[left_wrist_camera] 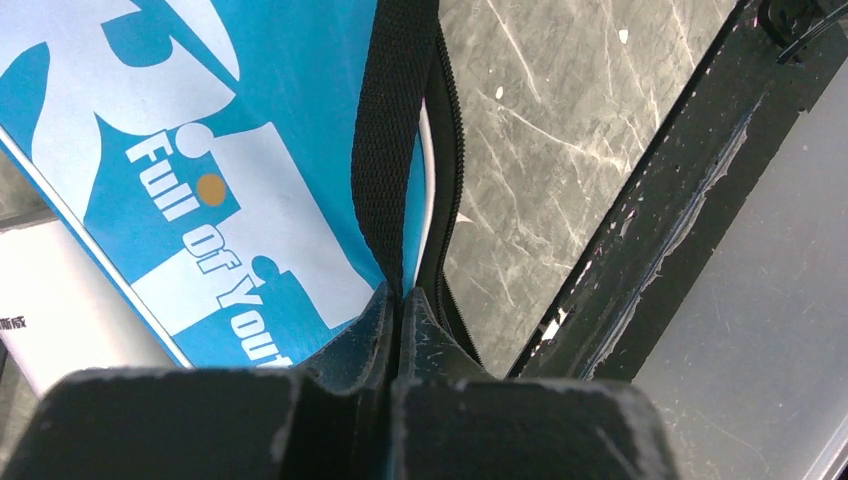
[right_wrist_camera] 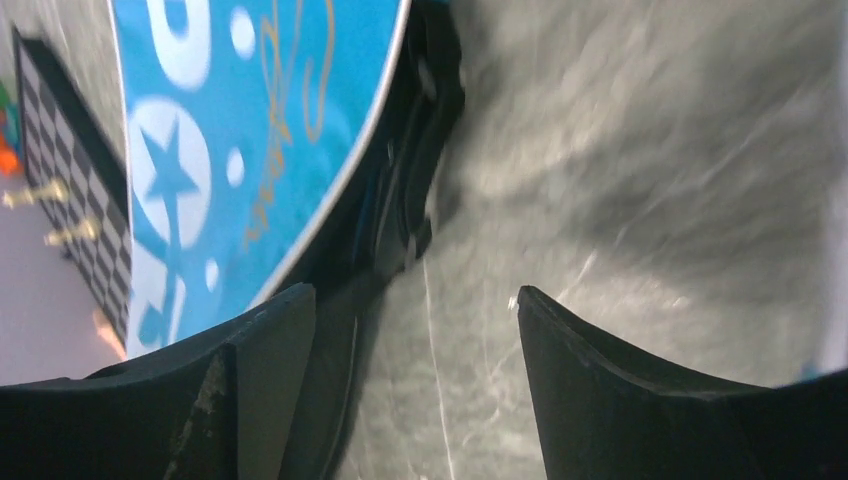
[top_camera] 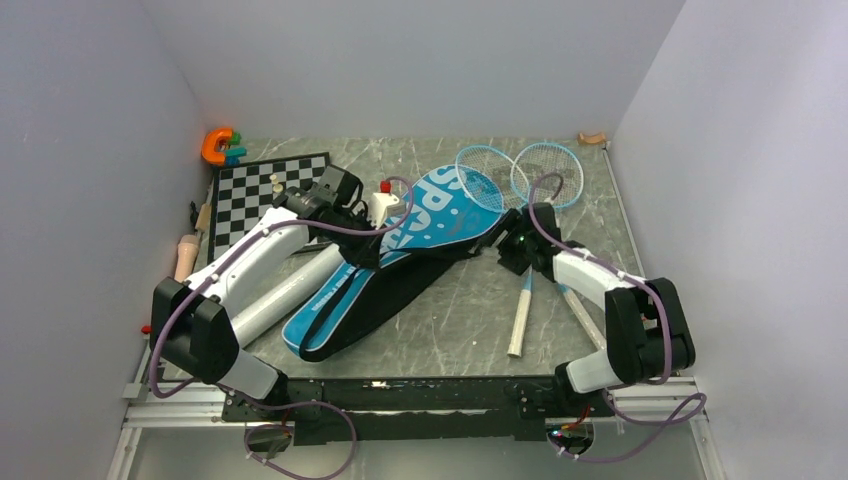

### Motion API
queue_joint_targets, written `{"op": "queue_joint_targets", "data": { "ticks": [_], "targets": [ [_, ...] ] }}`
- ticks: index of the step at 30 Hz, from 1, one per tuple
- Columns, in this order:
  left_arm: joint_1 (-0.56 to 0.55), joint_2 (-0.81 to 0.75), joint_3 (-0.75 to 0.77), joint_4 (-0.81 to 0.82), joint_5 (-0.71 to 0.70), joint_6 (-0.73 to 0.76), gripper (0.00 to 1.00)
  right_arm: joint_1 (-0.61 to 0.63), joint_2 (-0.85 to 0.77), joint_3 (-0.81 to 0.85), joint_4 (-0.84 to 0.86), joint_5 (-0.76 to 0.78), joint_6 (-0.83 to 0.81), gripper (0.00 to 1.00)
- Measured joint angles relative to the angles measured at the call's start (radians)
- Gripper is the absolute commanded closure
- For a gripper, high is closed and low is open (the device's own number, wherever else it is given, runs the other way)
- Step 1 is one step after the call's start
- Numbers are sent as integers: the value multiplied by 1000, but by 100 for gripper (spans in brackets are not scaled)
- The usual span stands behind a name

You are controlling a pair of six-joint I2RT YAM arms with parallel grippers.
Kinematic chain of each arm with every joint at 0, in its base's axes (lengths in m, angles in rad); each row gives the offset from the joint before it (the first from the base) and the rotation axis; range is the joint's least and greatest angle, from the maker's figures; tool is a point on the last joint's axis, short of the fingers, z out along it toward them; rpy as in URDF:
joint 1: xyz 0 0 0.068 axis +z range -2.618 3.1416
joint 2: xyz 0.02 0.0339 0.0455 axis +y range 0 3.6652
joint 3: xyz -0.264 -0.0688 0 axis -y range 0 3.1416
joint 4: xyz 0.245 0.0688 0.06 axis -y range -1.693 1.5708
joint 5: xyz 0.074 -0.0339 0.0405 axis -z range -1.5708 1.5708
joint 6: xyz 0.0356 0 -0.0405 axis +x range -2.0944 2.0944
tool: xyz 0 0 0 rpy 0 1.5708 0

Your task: Pack up the badminton gear

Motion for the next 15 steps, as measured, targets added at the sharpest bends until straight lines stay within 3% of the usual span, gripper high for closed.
{"op": "queue_joint_targets", "data": {
  "ticks": [9, 15],
  "targets": [
    [16, 0, 13, -15, 24, -3, 100, 151, 40, -65, 104, -45, 85, 31],
    [16, 0, 13, -22, 39, -1, 100, 156, 124, -35, 161, -15, 121, 48]
  ]
}}
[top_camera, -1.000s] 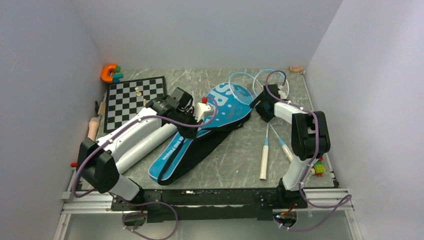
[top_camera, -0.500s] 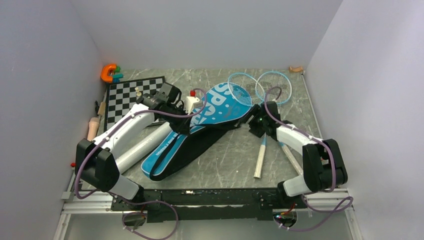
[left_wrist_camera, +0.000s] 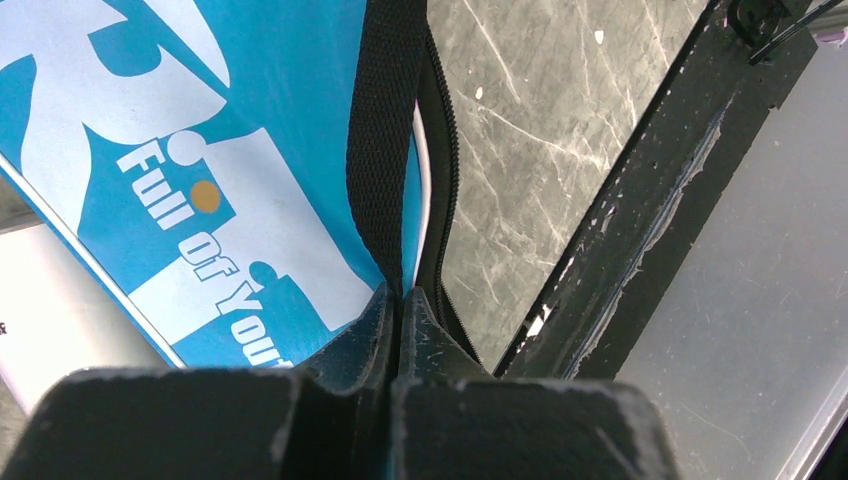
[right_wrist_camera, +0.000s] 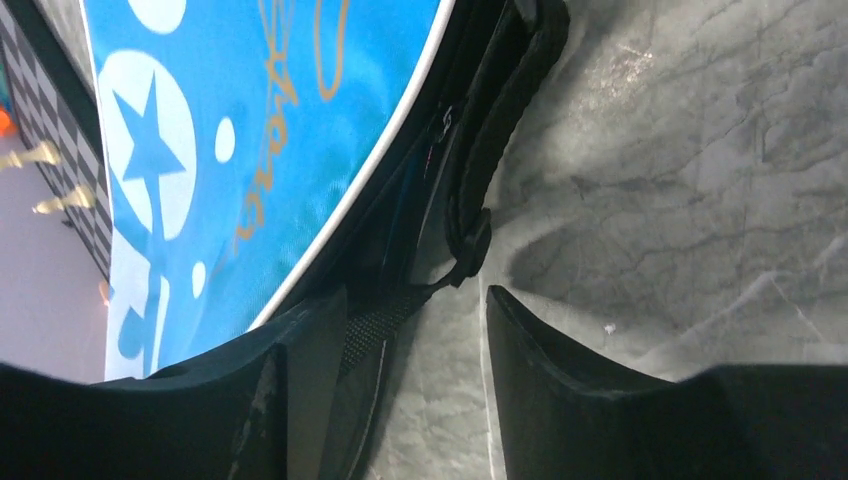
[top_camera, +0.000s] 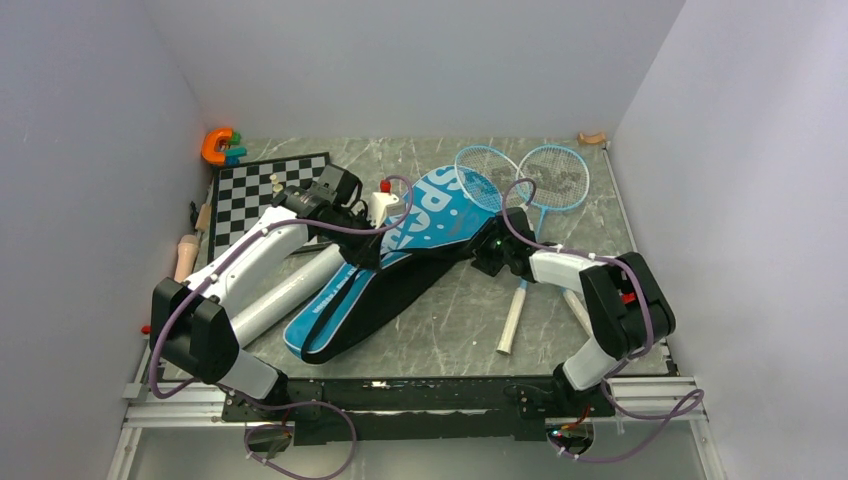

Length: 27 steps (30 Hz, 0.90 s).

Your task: Pack up the badminton gear

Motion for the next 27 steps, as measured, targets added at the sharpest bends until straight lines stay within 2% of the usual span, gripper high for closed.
{"op": "queue_joint_targets", "data": {
  "ticks": [8, 19, 24, 27],
  "targets": [
    [0, 0, 0, -11, 18, 2, 100, 0, 31, 32, 16, 33, 18, 99],
    [-2, 0, -8, -15, 17, 14, 100, -17, -93, 119, -110, 55, -28, 100],
    [-32, 2, -25, -23, 17, 32, 100, -33, -79, 188, -145, 55, -35, 100],
    [-61, 2, -26, -34, 18, 45, 100, -33, -13, 235, -150, 51, -34, 100]
  ]
}}
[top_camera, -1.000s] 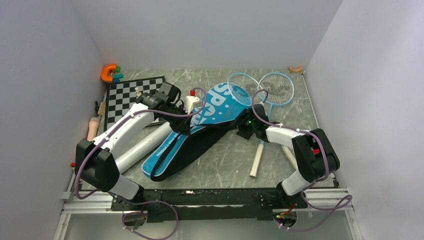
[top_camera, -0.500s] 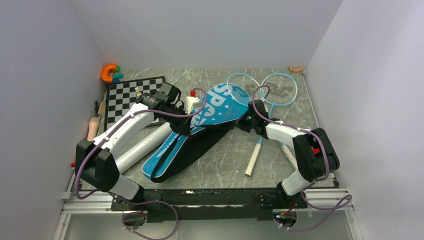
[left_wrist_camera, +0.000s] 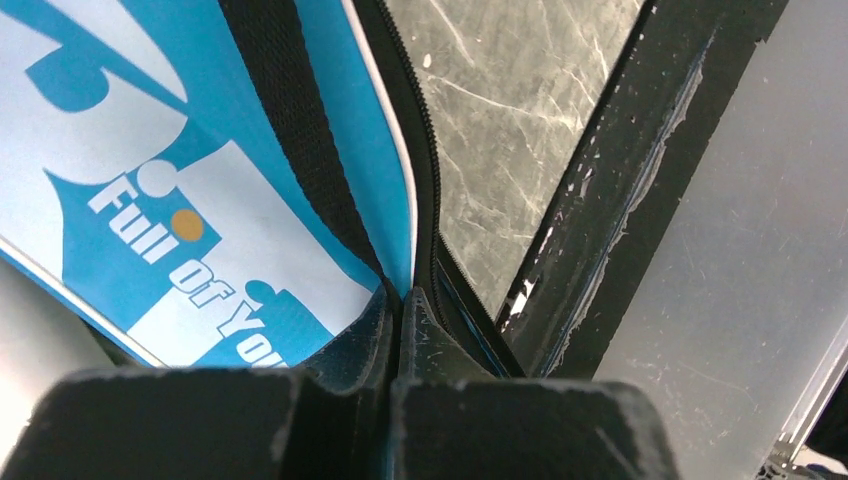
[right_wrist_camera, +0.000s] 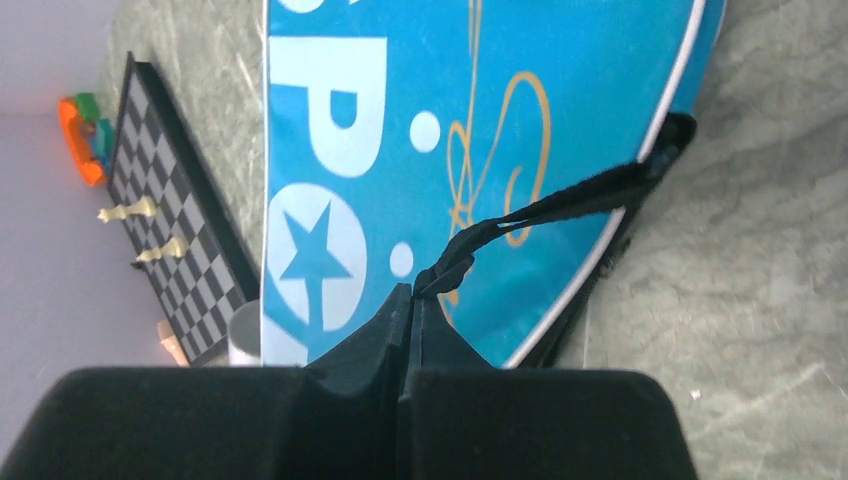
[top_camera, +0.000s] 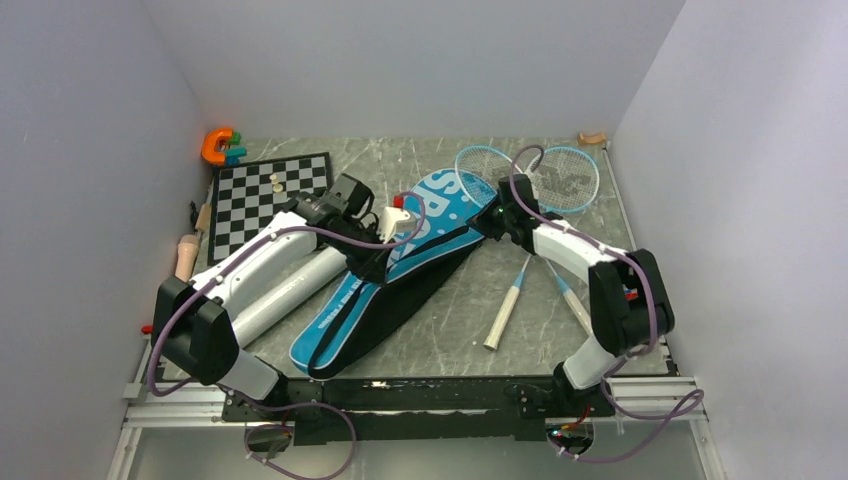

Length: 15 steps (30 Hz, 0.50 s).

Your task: Pack up the badminton gear

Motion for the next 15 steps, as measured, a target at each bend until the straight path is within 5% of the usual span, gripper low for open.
{"op": "queue_joint_targets", "data": {
  "ticks": [3, 8, 10, 15],
  "targets": [
    [-23, 0, 0, -3, 5, 14, 100, 0, 83, 51, -3, -10, 1, 98],
    [-34, 0, 0, -4, 18, 23, 100, 3, 174, 112, -23, -40, 1, 41],
    [-34, 0, 0, -4, 25, 22, 100, 3, 179, 122, -46, -55, -11, 28],
    [-20, 0, 0, -3, 35, 9, 100, -7, 163, 151, -104, -79, -64, 18]
  ]
}}
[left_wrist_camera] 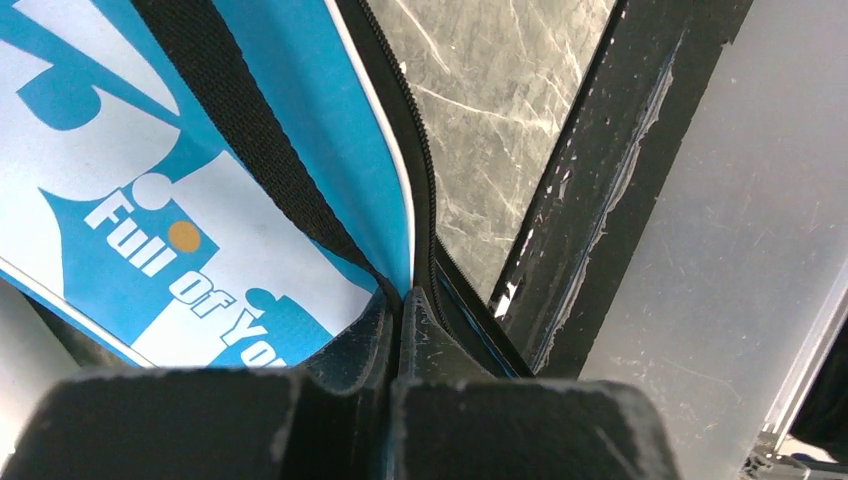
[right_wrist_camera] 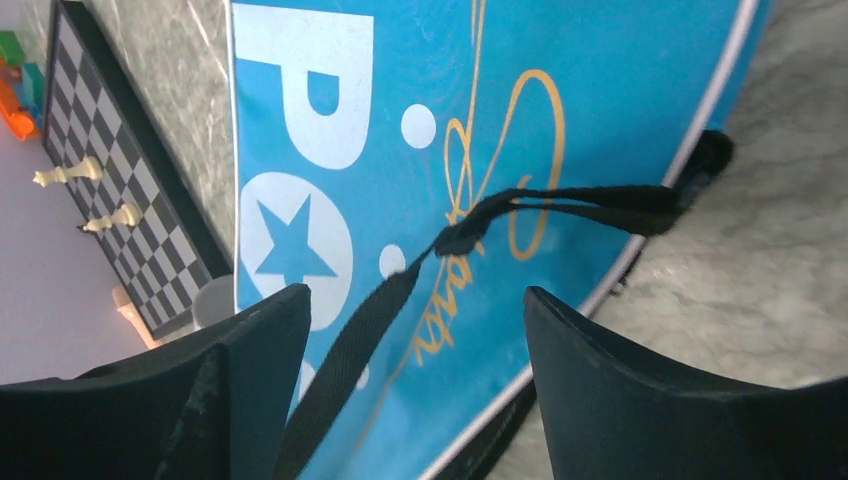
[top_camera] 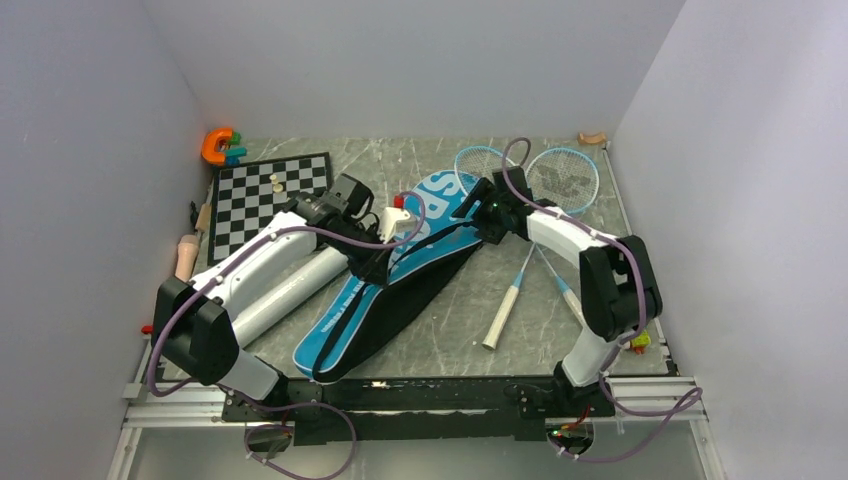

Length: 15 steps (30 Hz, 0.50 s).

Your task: Pack up the badminton gear

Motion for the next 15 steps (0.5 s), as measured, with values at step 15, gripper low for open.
{"op": "queue_joint_targets", "data": {
  "ticks": [15],
  "targets": [
    [127, 0, 24, -28, 133, -14, 100, -226, -290, -127, -176, 225, -193, 33]
  ]
}}
